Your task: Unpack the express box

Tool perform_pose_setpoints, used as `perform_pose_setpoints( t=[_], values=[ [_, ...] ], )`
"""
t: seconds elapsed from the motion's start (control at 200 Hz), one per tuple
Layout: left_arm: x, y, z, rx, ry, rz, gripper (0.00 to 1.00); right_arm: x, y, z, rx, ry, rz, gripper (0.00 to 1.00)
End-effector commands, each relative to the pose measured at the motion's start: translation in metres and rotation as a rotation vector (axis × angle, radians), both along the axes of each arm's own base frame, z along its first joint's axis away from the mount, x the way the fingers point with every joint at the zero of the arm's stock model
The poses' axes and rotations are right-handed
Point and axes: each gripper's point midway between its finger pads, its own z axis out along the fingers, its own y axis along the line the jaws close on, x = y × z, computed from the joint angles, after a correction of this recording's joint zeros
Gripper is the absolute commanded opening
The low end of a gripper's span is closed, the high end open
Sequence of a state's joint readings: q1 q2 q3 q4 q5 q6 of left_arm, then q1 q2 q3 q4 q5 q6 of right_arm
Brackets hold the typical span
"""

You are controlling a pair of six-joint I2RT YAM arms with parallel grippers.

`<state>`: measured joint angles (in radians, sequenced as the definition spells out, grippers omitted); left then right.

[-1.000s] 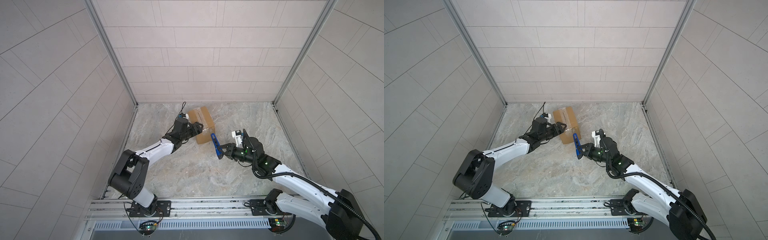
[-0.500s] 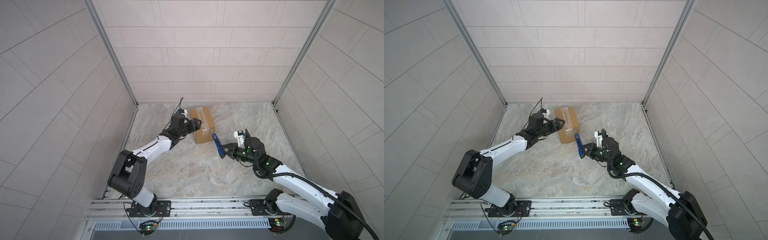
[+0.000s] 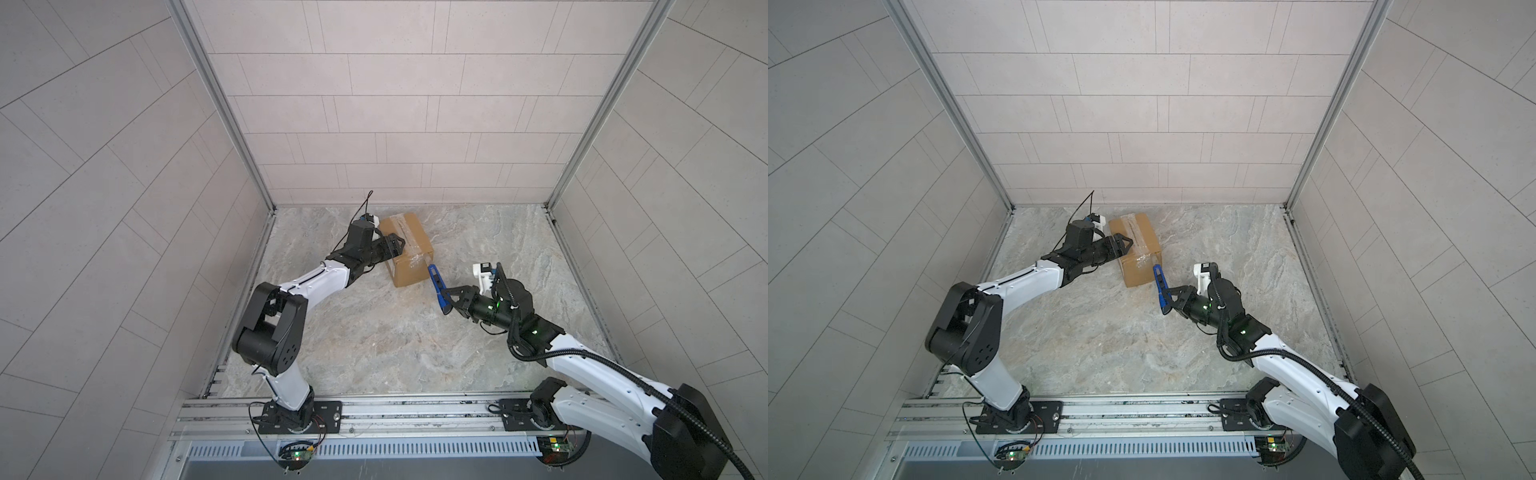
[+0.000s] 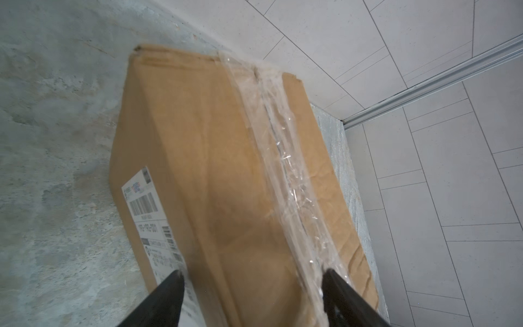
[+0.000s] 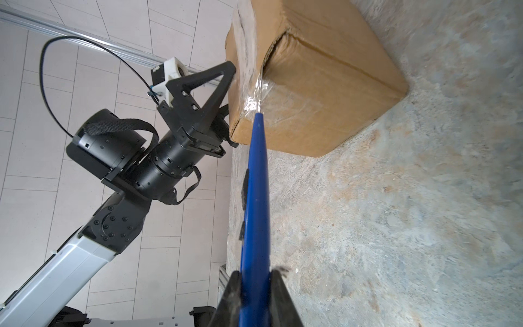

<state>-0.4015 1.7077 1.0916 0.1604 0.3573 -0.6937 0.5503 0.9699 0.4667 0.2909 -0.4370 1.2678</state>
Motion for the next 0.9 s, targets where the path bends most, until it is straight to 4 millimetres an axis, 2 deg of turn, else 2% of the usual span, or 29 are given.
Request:
perform_pose_setpoints(
  t=[0.0,0.26,0.531,0.646,0.896],
  values=[
    [0.005,-0.003,0.011,0.008,-0.042,-0.024,0.79,0.009,0.000,0.029,0.086,-0.082,-0.033,0.00],
    [0.006,-0.005,0.007,0.005,-0.040,-0.039,0.77,0.015,0.003,0.024,0.065,-0.079,-0.027,0.00],
    [0.007,-0.005,0.000,0.003,-0.026,-0.048,0.75,0.020,-0.004,0.015,-0.044,-0.074,0.003,0.00],
    [0.006,-0.006,-0.002,0.002,-0.022,-0.053,0.74,0.023,-0.005,0.020,-0.037,-0.087,0.008,0.00],
    [0.007,-0.006,-0.003,0.003,-0.019,-0.055,0.74,0.024,0.006,0.038,0.006,-0.123,0.055,0.00]
  ],
)
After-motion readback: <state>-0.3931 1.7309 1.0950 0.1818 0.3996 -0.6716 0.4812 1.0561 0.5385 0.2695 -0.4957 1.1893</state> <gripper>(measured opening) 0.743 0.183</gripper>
